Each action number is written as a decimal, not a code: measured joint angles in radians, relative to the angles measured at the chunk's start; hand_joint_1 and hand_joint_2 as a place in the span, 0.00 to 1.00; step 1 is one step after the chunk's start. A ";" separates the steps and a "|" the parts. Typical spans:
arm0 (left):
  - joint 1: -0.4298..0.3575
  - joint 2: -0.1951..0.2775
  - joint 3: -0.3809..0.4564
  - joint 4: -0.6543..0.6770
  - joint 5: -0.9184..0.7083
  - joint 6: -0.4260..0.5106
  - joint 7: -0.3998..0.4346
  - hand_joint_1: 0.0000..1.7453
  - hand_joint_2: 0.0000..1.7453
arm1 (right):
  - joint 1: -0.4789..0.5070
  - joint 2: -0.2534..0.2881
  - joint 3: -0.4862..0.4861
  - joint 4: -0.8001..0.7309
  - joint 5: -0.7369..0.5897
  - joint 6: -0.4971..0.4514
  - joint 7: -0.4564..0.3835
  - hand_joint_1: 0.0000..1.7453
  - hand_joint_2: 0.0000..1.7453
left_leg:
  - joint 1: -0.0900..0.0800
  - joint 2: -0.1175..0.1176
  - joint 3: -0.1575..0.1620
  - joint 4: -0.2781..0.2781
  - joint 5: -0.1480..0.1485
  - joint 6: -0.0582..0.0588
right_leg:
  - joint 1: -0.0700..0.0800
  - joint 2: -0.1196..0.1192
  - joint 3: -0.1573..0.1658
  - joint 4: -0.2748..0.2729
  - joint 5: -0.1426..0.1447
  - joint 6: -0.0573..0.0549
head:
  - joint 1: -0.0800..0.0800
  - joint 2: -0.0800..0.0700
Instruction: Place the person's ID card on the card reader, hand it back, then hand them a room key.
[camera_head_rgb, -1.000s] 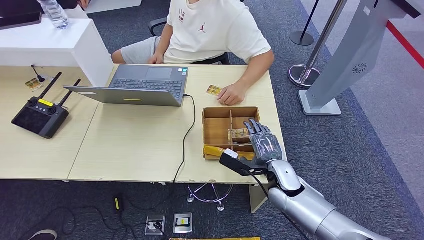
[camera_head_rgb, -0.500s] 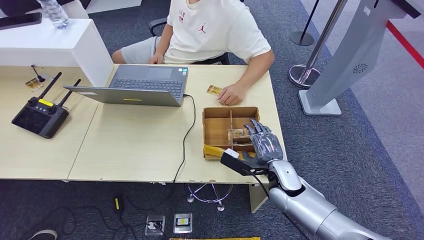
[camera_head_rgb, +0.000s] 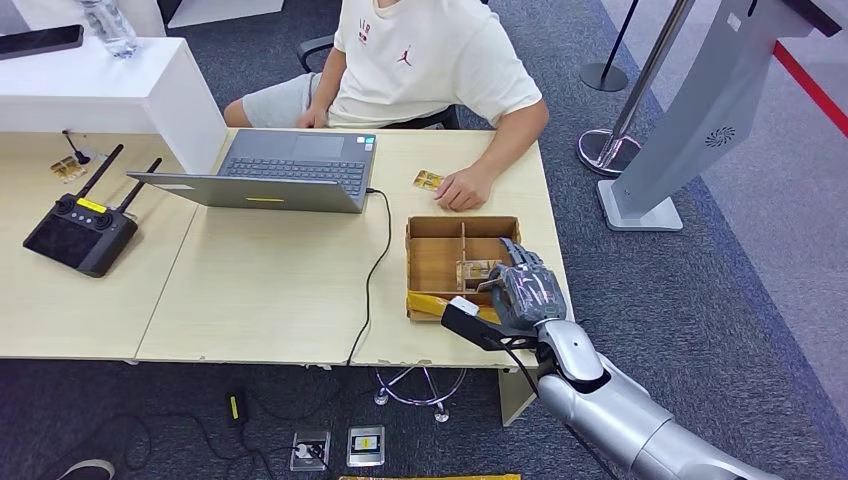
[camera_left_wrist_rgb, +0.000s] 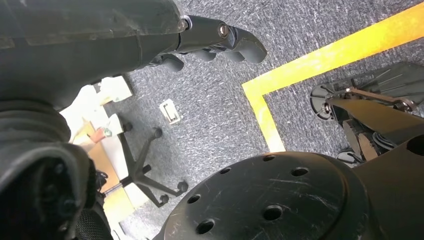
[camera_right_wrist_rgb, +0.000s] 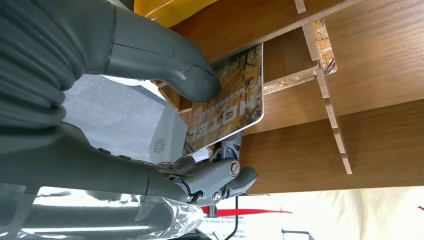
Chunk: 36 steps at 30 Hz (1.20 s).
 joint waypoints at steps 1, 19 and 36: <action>0.000 0.000 0.000 0.000 -0.001 0.000 0.000 0.00 0.00 | 0.000 0.000 -0.001 0.000 0.000 -0.001 0.000 1.00 1.00 | 0.000 0.000 0.000 0.000 0.000 0.000 | 0.000 0.000 0.000 0.000 0.000 0.000 | 0.000 0.000; 0.000 0.000 0.000 -0.001 -0.007 0.000 -0.004 0.00 0.00 | 0.004 -0.003 -0.033 -0.008 0.061 -0.067 0.027 1.00 1.00 | 0.000 0.000 0.000 0.000 0.000 0.000 | 0.000 0.000 0.000 0.000 0.000 0.000 | 0.000 0.000; -0.025 -0.004 -0.002 -0.001 -0.021 0.000 -0.006 0.00 0.00 | -0.173 -0.041 -0.107 -0.244 0.198 -0.034 0.113 1.00 1.00 | 0.000 0.001 0.000 0.000 0.000 0.000 | 0.000 0.001 0.000 0.000 0.001 -0.001 | 0.000 0.000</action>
